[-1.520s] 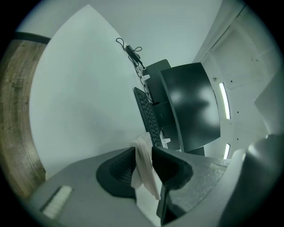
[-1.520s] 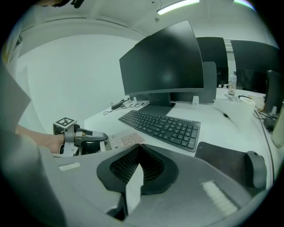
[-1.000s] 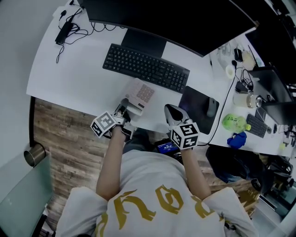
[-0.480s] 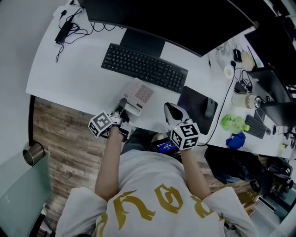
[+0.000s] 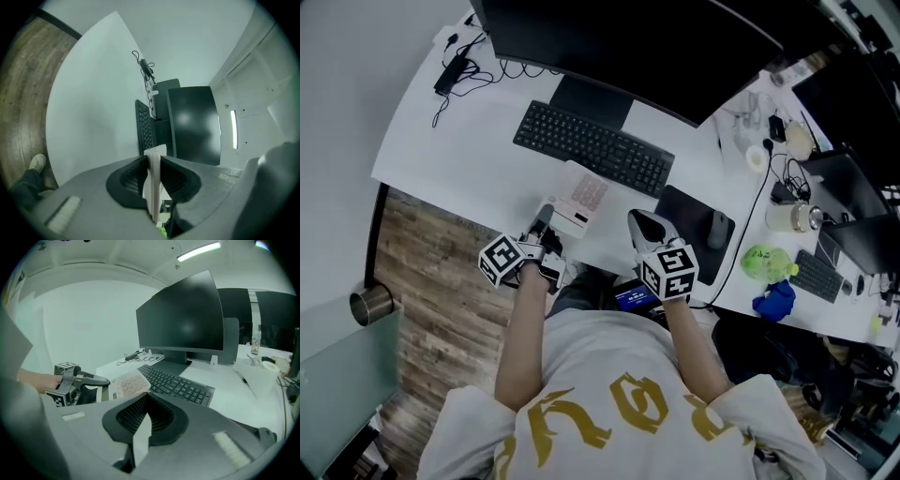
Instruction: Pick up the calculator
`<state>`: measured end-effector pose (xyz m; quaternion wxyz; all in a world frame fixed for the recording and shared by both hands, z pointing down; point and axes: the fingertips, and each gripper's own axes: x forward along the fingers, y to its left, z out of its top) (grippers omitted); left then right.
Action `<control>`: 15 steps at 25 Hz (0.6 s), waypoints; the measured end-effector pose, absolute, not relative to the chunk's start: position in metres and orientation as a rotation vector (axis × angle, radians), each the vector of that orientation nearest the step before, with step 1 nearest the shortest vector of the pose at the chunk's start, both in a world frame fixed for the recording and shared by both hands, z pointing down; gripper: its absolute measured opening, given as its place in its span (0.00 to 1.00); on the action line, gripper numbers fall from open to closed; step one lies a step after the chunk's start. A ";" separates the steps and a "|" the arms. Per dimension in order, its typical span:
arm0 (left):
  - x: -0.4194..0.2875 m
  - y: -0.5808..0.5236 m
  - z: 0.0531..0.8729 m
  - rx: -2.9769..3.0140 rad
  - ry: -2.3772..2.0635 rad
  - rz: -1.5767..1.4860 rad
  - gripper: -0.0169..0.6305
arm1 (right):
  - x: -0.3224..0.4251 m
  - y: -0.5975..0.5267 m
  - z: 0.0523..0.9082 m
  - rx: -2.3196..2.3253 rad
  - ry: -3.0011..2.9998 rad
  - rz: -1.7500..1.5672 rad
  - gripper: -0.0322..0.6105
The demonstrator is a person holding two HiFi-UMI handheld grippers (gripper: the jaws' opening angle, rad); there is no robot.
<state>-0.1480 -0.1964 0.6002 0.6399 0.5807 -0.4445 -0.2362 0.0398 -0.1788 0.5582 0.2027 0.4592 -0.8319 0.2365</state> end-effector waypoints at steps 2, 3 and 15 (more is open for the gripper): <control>-0.146 -0.194 0.590 1.339 -1.022 -0.554 0.13 | 0.040 -0.181 0.552 1.269 -2.343 0.641 0.09; -0.145 -0.193 0.586 1.344 -1.026 -0.560 0.13 | 0.041 -0.181 0.550 1.265 -2.350 0.632 0.09; -0.133 -0.173 0.552 1.335 -1.029 -0.701 0.13 | 0.044 -0.177 0.524 1.202 -2.438 0.545 0.09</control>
